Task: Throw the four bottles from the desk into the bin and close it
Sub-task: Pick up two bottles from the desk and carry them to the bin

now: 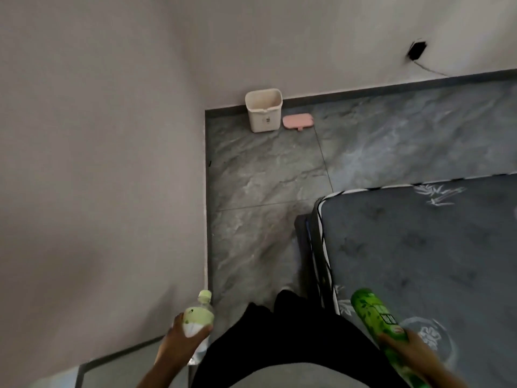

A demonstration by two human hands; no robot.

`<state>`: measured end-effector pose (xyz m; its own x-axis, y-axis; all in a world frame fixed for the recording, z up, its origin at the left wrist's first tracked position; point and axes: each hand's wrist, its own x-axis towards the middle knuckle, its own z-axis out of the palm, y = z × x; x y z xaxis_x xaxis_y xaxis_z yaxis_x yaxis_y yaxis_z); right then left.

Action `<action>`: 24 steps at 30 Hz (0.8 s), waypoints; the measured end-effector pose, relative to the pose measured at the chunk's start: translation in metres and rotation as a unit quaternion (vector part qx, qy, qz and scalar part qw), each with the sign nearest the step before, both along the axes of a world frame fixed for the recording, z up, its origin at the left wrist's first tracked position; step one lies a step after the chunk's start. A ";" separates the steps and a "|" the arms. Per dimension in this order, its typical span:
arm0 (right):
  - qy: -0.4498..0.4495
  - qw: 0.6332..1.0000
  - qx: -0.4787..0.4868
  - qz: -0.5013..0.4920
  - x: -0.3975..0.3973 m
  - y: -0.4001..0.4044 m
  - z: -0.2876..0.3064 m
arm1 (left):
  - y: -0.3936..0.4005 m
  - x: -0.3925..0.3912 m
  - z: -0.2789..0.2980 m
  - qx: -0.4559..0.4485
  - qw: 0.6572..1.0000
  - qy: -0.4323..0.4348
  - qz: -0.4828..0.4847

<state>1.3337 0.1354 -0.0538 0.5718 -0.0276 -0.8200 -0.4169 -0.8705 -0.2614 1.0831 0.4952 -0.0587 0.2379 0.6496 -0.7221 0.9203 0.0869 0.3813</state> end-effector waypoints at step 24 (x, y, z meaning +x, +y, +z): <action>0.037 0.996 0.000 -0.076 0.259 0.209 0.010 | 0.241 0.304 0.015 -0.026 0.999 0.008 -0.027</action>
